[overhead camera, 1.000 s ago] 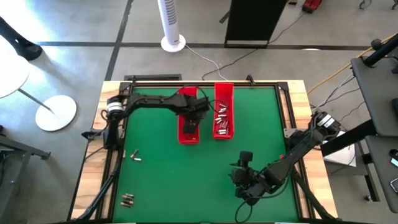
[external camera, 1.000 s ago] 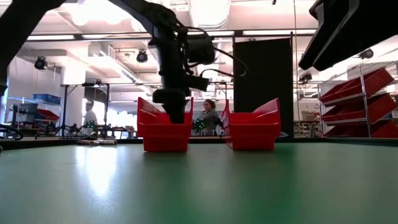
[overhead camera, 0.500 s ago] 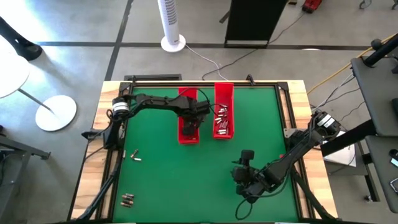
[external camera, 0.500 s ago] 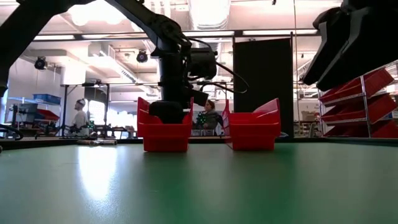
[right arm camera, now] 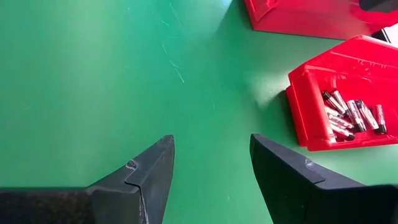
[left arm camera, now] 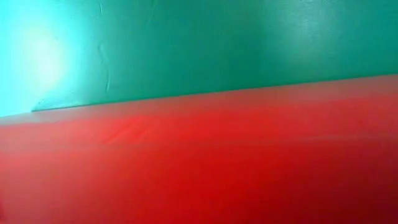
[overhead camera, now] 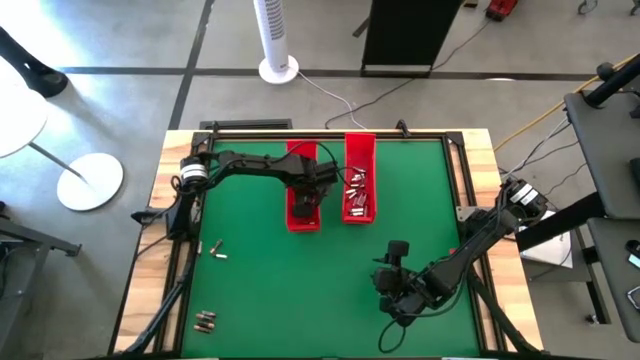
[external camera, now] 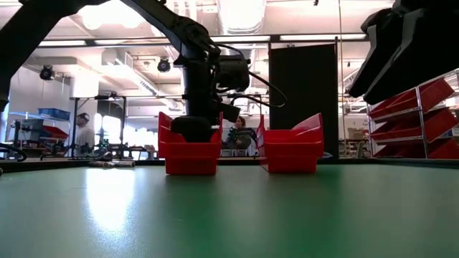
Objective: Sort batteries
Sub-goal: Put the black battery into the left red bin, then put the silver battery into the right red bin
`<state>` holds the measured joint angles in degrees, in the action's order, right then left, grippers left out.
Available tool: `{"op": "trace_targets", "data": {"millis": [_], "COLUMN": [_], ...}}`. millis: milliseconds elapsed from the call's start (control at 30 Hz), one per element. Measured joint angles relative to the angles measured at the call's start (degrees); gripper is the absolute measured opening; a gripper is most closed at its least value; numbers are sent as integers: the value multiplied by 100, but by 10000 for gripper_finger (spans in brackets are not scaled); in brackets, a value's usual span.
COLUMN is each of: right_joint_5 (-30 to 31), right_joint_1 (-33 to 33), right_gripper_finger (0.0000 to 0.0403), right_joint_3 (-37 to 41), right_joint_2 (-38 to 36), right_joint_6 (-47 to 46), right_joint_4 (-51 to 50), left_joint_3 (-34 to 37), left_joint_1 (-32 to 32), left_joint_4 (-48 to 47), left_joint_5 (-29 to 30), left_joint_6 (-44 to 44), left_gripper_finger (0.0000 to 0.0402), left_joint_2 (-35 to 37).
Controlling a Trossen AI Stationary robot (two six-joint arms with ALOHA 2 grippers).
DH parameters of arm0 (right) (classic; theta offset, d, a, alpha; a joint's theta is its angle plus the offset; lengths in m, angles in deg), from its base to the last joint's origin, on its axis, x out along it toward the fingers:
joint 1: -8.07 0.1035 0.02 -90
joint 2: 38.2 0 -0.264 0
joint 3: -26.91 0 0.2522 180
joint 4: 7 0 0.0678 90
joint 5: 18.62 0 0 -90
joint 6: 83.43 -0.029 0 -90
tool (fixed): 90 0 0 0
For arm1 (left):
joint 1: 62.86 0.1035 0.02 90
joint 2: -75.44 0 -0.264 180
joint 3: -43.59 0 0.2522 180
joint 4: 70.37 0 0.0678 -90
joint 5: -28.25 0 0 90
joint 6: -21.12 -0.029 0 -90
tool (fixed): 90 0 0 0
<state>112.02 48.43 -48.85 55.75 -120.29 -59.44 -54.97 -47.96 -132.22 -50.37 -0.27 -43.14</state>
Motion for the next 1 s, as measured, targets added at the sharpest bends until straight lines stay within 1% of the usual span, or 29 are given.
{"op": "trace_targets", "data": {"millis": [167,267,400,533,567,633,767,867,1000], "right_joint_5": [0,0,-2,-2,-2,-2,-3,-7,-9], "right_joint_1": [0,0,0,0,0,0,0,0,0], "right_gripper_finger": [203,203,203,203,203,203,203,203,203], "right_joint_3": [0,0,0,0,0,0,0,-1,-59], "right_joint_2": [0,0,0,0,0,0,0,0,0], "right_joint_6": [-2,-4,-4,-22,-24,-24,-24,-24,-15], "right_joint_4": [0,0,0,0,0,3,21,25,24], "left_joint_3": [-54,-301,-861,-1533,-1706,-2059,-2692,-2999,-3098], "left_joint_1": [-2,-4,-5,-35,-56,-120,-379,-720,-1374], "left_joint_4": [-101,-210,-1053,-1897,-2142,-2598,-3295,-3773,-4169], "left_joint_5": [7,7,7,-20,-77,-373,-931,-1064,-1063], "left_joint_6": [-19,55,168,585,723,1001,1657,2211,2838], "left_gripper_finger": [93,93,93,93,94,94,94,94,94], "left_joint_2": [41,127,158,157,160,160,224,317,492]}}
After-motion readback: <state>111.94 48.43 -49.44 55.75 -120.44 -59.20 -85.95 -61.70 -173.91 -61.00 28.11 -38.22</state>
